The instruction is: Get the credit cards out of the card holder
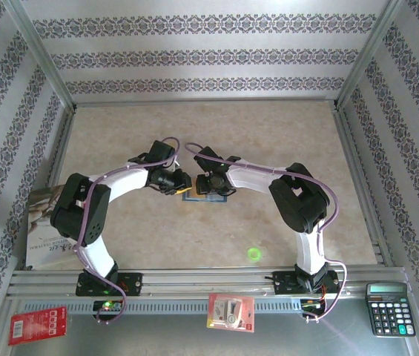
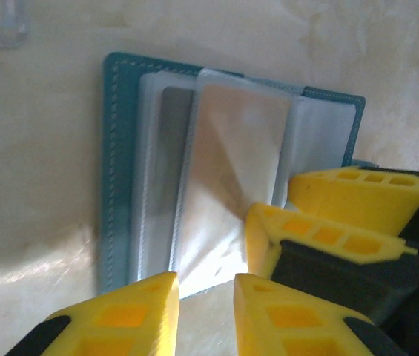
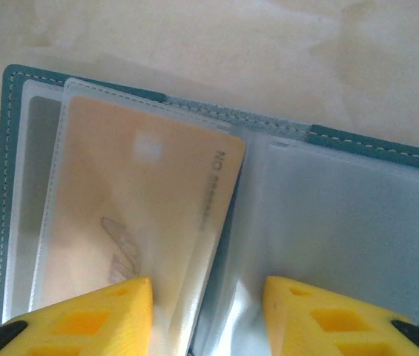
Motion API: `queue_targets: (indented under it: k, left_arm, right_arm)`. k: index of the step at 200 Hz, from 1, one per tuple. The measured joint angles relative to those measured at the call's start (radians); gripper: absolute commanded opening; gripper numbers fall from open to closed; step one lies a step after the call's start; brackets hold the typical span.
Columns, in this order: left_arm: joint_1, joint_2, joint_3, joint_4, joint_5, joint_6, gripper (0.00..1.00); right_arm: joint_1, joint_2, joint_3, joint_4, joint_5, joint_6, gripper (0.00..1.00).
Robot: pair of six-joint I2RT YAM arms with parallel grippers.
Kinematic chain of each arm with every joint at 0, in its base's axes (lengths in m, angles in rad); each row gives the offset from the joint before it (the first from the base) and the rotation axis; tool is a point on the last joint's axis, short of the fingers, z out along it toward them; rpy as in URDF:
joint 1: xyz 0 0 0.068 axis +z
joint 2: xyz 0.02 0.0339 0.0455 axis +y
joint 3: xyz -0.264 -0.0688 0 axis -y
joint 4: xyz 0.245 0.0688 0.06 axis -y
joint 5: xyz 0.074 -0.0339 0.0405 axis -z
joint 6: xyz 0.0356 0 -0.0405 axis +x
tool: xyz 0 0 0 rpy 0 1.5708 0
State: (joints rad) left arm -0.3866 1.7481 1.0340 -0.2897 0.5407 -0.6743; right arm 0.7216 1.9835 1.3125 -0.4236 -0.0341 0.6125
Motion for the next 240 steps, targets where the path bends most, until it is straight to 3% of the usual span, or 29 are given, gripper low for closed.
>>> queue_targets:
  k: [62,122,203,217,240]
  left_arm:
    - [-0.018,0.071,0.01,0.008,-0.016,-0.008,0.12]
    - [-0.018,0.076,-0.005,0.032,-0.018,-0.015,0.11]
    - [-0.018,0.076,-0.007,0.038,-0.014,-0.016,0.11]
    - [-0.018,0.074,-0.007,0.04,-0.013,-0.016,0.12]
    - [-0.018,0.062,-0.007,0.04,-0.018,-0.024,0.24]
  right_arm:
    - [-0.008,-0.005,0.0,-0.005,-0.029,-0.013,0.39]
    - [-0.008,-0.056,0.0,-0.02,-0.048,0.032,0.31]
    - [-0.008,-0.006,0.002,-0.048,-0.046,0.1,0.2]
    - [-0.008,0.0,0.009,-0.053,-0.046,0.1,0.19]
    - [-0.009,0.009,0.015,-0.058,-0.045,0.1,0.18]
